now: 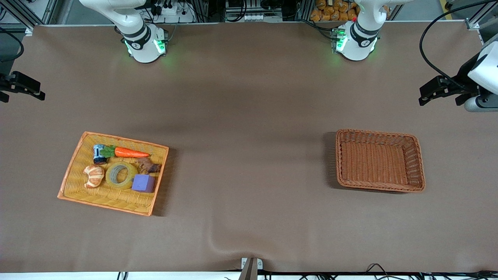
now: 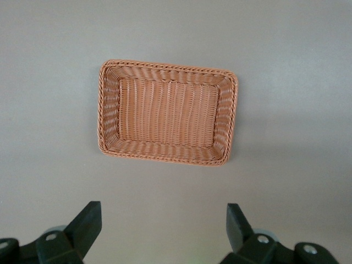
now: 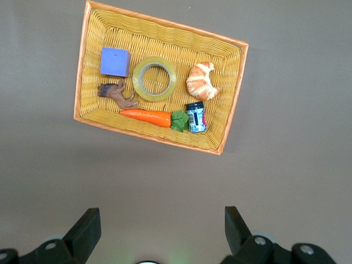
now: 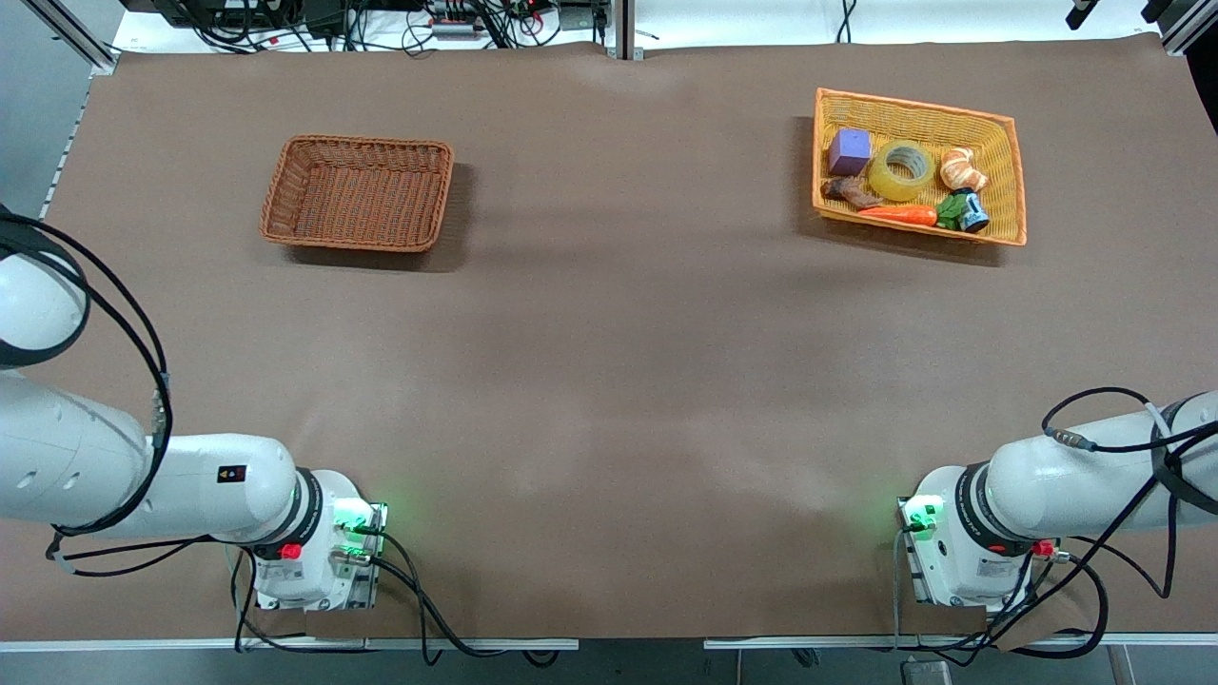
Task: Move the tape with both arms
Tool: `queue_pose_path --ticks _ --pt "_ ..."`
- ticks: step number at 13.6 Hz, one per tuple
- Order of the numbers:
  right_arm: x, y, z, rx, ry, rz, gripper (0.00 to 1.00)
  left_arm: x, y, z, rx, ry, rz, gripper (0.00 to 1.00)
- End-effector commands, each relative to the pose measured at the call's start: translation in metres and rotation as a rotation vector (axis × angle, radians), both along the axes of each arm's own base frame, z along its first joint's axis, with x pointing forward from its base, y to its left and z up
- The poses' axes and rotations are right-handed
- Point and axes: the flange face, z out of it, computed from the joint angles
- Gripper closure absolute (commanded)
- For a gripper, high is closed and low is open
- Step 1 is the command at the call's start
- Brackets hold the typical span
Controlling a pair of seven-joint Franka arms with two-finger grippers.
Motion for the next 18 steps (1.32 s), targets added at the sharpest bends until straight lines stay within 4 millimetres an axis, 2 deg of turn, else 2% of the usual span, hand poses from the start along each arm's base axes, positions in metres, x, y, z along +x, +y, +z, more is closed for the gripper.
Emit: queue_pose_path --ticks 1,7,10,15,18 --pt "0.0 0.0 0.0 -0.008 0.007 0.013 0.0 -0.001 0.001 0.007 -0.017 0.004 -0.013 0.0" --pt "0.002 0.002 -0.002 -0.006 0.0 0.016 0.0 -0.001 0.002 0.006 -0.015 0.005 -0.011 0.0" --pt "0.008 0.012 -0.023 0.003 -0.001 0.034 0.0 -0.001 0.004 0.005 -0.018 0.009 -0.01 0.0" --pt "0.027 0.058 -0.134 -0.001 -0.034 0.123 0.0 -0.001 0.002 0.004 -0.018 0.012 -0.013 0.0" --pt "0.03 0.082 -0.229 -0.006 -0.053 0.233 0.0 -0.001 0.002 0.003 -0.018 0.013 -0.013 0.0"
